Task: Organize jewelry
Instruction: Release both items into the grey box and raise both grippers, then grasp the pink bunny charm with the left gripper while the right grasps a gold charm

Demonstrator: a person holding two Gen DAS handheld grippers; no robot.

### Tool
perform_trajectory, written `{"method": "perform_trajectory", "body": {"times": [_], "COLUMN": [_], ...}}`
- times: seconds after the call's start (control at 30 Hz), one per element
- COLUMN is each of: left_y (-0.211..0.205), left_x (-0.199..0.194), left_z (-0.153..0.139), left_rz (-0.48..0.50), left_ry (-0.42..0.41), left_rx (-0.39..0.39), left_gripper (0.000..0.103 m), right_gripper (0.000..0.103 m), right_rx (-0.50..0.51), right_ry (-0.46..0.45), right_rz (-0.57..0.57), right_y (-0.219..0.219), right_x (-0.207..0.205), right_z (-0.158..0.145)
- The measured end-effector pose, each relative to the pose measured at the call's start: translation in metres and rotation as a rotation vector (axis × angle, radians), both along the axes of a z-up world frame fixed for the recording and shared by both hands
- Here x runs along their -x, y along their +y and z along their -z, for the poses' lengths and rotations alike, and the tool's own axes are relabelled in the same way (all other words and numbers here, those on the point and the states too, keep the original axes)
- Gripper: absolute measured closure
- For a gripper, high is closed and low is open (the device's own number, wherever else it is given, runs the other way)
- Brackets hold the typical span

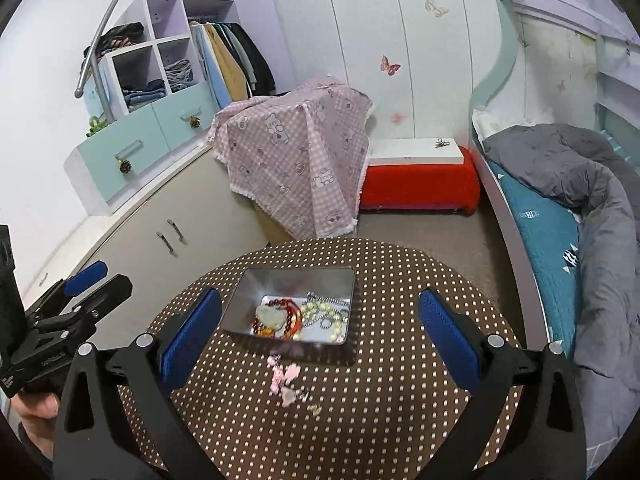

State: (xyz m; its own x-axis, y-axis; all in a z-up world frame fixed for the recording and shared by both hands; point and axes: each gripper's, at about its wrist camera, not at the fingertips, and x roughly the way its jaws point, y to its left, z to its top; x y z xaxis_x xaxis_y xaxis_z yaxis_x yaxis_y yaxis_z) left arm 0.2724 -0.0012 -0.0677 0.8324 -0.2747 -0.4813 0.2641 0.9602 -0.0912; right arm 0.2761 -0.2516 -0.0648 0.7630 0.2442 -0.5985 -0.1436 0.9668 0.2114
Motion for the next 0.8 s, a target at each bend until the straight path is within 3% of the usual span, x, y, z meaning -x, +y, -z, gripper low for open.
{"method": "perform_trajectory", "body": {"times": [0.33,0.8], "left_y": [-0.005,-0.041], "left_x": [0.028,0.026], "left_z": [0.027,0.074], "left_rz": [-0.061,-0.024], "left_ry": [0.048,0.145], "left_rx": [-0.009,-0.123], "left_gripper": [0.010,0.010], "right_gripper": [0.008,0.008], "right_rx": [0.032,0.034], "right_ry": [0.013,0.135], "right_rz": [-0.047,-0.047], "right_y": [-0.009,-0.027], "right_x": [0.027,0.040], "right_z": [0.020,0.075]}}
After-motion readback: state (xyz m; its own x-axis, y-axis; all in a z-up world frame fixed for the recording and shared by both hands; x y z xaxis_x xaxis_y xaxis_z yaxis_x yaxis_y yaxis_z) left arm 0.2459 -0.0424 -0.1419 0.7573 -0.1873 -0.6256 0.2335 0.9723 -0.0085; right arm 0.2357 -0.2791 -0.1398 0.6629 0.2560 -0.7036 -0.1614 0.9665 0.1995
